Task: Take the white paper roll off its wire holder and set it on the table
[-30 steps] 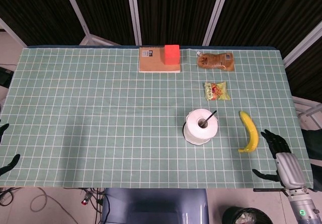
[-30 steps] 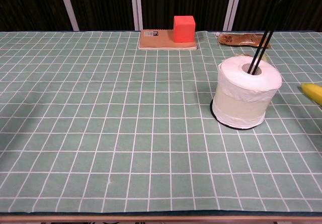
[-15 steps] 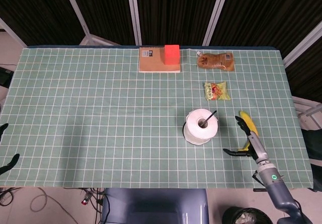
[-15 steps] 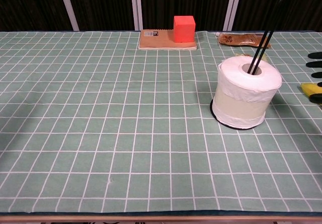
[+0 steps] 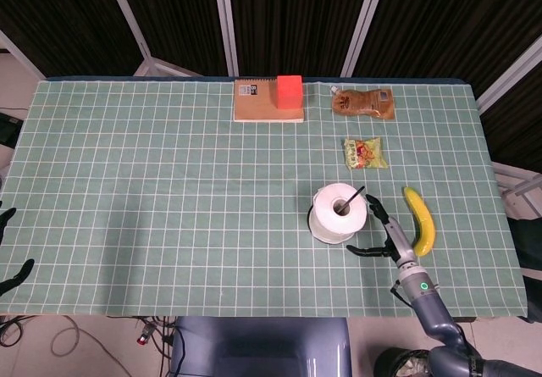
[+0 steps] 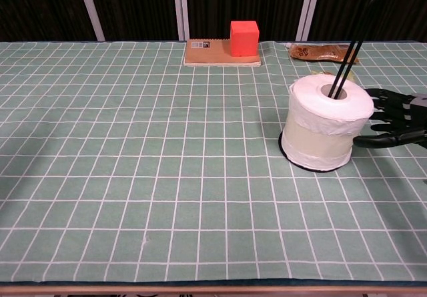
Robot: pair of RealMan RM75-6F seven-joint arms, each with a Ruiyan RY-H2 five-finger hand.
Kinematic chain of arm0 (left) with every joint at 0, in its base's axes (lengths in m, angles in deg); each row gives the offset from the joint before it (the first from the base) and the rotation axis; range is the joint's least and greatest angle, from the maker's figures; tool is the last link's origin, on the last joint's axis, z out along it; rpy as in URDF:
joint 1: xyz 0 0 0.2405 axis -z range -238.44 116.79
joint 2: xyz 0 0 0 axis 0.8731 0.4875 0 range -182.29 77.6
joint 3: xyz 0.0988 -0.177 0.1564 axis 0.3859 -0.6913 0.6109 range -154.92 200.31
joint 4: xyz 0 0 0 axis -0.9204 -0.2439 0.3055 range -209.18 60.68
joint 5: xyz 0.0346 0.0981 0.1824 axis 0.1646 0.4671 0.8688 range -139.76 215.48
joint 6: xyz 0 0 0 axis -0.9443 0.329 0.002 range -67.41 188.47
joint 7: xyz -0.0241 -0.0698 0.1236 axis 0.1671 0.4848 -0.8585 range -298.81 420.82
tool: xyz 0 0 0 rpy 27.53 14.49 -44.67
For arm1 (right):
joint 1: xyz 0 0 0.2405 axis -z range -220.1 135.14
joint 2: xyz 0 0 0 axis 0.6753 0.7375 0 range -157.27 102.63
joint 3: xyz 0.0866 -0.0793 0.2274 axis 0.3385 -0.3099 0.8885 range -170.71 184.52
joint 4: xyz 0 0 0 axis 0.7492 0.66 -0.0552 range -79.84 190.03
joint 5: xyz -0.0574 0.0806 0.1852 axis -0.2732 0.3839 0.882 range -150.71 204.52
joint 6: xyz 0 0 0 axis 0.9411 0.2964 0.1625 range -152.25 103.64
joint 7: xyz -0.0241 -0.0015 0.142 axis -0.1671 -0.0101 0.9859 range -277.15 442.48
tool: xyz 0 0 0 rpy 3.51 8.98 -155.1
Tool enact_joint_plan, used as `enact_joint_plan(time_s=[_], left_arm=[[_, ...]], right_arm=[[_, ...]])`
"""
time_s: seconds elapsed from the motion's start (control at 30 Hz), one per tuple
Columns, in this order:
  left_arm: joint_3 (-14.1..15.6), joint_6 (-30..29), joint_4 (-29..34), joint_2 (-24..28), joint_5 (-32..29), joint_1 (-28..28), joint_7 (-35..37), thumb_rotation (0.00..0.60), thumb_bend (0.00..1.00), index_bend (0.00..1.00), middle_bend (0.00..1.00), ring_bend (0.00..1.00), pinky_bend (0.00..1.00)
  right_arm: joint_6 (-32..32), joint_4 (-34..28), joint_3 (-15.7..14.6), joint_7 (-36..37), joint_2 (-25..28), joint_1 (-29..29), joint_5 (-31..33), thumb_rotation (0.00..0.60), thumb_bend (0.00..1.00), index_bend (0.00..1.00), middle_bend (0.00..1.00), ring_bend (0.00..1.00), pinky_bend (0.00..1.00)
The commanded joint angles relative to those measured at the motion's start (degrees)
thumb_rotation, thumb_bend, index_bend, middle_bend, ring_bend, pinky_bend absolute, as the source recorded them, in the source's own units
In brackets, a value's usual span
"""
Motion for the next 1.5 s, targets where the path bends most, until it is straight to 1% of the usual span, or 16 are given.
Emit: enact_joint_plan(time_s=[0.03,0.57,1.03,1.1,1.2,1.27,1.33,1.5], left_arm=[[0.0,0.0,0.0,0.0,0.0,0.0,0.0,0.6,0.22,0.12,0.0,0.0,0.03],[0.0,0.1,0.0,0.0,-0.1,-0.1,-0.3,0.6,0.22,0.12,0.0,0.0,0.03],[0.0,0.1,0.0,-0.1,-0.2,0.0,-0.5,0.6,0.22,0.12,0.0,0.0,0.03],[0.0,0.2,0.0,0.0,-0.3,0.0,-0.5,0.6,0.22,0.12,0.0,0.0,0.03],[0.0,0.2,0.0,0.0,-0.2,0.0,-0.5,0.6,0.22,0.12,0.0,0.0,0.03],[0.0,0.2,0.0,0.0,-0.2,0.0,-0.5,0.6,0.22,0.12,0.0,0.0,0.03],[0.0,0.2,0.0,0.0,-0.3,0.0,-0.5,0.6,0.22,0.12,0.0,0.0,0.03],[0.1,0.4,0.0,-0.1,-0.3,0.0,-0.8,0.6,0.22,0.12,0.0,0.0,0.03]], right_arm=[[0.2,1.8,0.6,-0.9,-2.2,-0.6,0.4,0.6,0.0,0.0,0.0,0.0,0.0],[-0.4,8.6,3.0,-1.9,-9.6,-2.5,1.6,0.6,0.0,0.0,0.0,0.0,0.0],[-2.8,10.7,5.9,-3.2,-11.7,-4.1,4.8,0.6,0.0,0.0,0.0,0.0,0.0],[-2.7,10.7,6.2,-3.3,-12.0,-4.2,4.9,0.6,0.0,0.01,0.03,0.04,0.0],[-1.1,11.4,6.8,-2.6,-12.9,-4.0,4.0,0.6,0.01,0.07,0.14,0.16,0.0],[0.1,11.8,7.0,-1.8,-13.5,-3.7,3.3,0.6,0.05,0.12,0.19,0.23,0.01],[0.8,11.8,7.5,-0.7,-14.0,-3.4,3.2,0.6,0.09,0.15,0.21,0.26,0.03],[2.6,11.9,8.0,-1.3,-14.4,-3.0,2.8,0.6,0.11,0.21,0.24,0.3,0.09]])
